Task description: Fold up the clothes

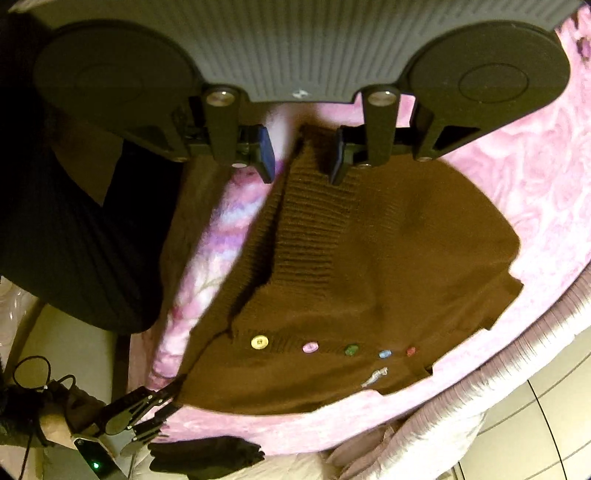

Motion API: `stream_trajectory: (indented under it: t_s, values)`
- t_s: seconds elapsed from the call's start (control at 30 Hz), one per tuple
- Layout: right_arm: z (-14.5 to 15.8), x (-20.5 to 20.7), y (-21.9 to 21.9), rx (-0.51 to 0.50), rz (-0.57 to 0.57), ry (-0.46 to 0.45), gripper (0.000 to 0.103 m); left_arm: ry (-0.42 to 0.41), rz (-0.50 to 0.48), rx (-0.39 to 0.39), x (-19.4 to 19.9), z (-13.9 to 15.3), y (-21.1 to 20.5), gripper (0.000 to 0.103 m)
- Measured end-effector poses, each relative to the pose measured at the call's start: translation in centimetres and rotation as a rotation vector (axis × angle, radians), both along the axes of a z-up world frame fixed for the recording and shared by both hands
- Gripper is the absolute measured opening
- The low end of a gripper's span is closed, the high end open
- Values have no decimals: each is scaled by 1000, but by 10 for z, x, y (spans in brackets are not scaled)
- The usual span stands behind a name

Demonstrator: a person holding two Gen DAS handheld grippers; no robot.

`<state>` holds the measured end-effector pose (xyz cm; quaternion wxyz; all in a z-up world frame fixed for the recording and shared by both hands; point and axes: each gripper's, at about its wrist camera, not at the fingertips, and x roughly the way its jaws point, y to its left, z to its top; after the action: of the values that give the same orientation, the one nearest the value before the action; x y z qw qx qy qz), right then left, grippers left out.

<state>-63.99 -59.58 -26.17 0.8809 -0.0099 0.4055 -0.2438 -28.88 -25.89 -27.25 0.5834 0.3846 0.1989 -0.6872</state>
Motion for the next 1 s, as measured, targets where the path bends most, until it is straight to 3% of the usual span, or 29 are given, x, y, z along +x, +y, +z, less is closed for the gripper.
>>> stream_trajectory:
  t_s: [0.17, 0.33, 0.53, 0.73, 0.87, 0.93, 1.0]
  values:
    - [24, -9, 4, 84, -58, -151, 41, 40, 24, -60, 15, 20, 13, 27]
    - [21, -5, 1, 65, -127, -114, 41, -6, 120, -87, 33, 29, 17, 27]
    - [14, -12, -7, 19, -237, -39, 41, -41, 333, -99, 75, 24, -1, 28]
    - [46, 10, 37, -74, -154, -79, 41, 119, 432, -121, 123, 18, -32, 31]
    - [51, 37, 67, -73, -77, -96, 41, 244, 500, -132, 144, 11, -55, 31]
    - [50, 49, 75, -27, -35, -130, 41, 239, 485, -120, 144, 6, -64, 31]
    - [48, 62, 78, 31, 12, -173, 41, 176, 454, -103, 140, 1, -68, 32]
